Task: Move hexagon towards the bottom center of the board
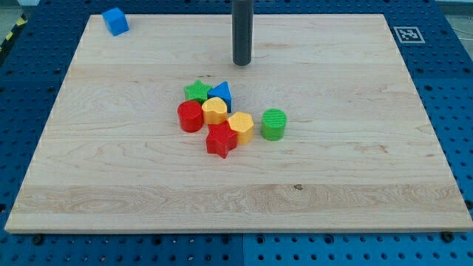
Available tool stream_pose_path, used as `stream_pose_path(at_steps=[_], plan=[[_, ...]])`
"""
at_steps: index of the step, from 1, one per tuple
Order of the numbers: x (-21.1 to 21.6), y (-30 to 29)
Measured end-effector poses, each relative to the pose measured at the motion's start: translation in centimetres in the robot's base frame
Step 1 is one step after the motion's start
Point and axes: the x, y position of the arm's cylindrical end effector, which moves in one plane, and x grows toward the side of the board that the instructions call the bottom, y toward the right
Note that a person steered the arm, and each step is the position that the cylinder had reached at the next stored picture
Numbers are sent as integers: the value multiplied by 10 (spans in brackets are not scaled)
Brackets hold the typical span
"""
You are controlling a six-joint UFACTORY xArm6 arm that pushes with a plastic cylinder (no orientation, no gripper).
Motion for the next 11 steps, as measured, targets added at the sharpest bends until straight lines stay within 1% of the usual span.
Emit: stream_pose_path(at_steps=[7,9,11], plan=[[61,1],[86,1],[119,3]])
